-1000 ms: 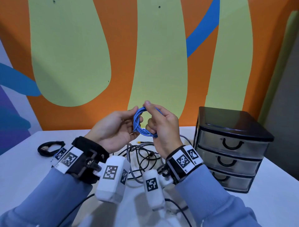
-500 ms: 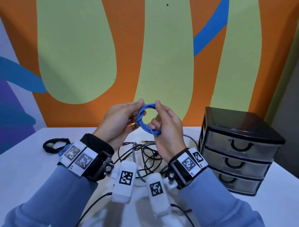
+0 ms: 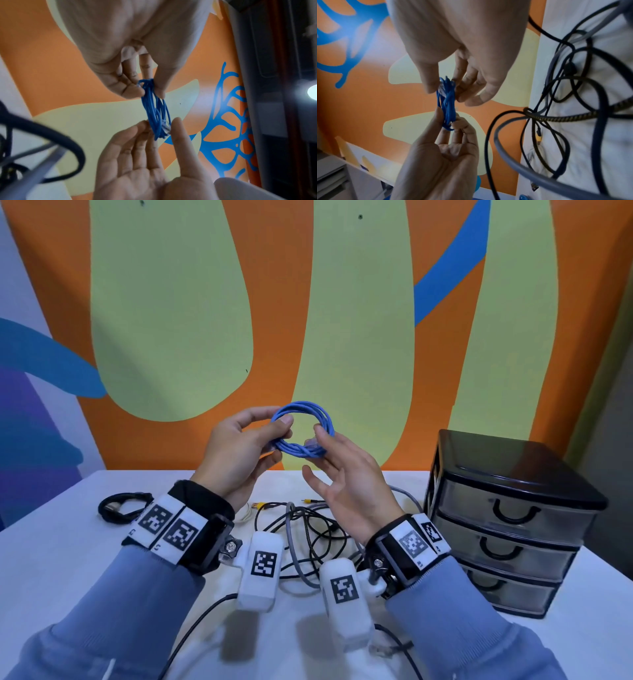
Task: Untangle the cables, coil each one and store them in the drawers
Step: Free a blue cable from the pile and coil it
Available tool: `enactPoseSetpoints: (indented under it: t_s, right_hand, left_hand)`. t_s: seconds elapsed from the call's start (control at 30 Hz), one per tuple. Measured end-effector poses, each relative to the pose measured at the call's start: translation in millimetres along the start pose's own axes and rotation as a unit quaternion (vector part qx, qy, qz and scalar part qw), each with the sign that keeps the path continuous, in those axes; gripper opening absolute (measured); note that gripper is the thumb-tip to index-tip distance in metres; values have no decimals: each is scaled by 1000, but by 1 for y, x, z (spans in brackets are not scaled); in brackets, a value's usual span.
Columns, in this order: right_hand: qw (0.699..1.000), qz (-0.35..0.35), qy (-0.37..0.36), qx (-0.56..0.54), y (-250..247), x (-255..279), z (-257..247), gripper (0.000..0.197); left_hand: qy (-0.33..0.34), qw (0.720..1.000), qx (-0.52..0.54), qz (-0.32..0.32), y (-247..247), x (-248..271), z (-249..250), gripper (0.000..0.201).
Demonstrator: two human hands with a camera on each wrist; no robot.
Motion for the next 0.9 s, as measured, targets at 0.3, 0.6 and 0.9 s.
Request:
enactPoseSetpoints:
  t_s: [0.3, 0.6, 0.9]
  right_hand:
    - [1000, -7, -1, 1, 4, 2, -2, 16]
    - [998, 45, -11, 40, -4, -2, 1, 19]
    - [989, 62, -42, 127, -7, -6, 2, 22]
  left_hand:
    - [-6, 1000, -6, 0, -2, -2, -5, 20]
    - [25, 997, -78, -5, -1, -4, -7, 28]
    - [98, 962, -256, -7, -15, -9, 2, 22]
Point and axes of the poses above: each hand's wrist, its own x-axis away from the middle knuckle, its own y-axis out of the palm, z = x × y, the point moved 1 cm from there along -x, towards the middle knuckle, and after that the axes turned 2 degrees about -z, right-handed, at the moved point
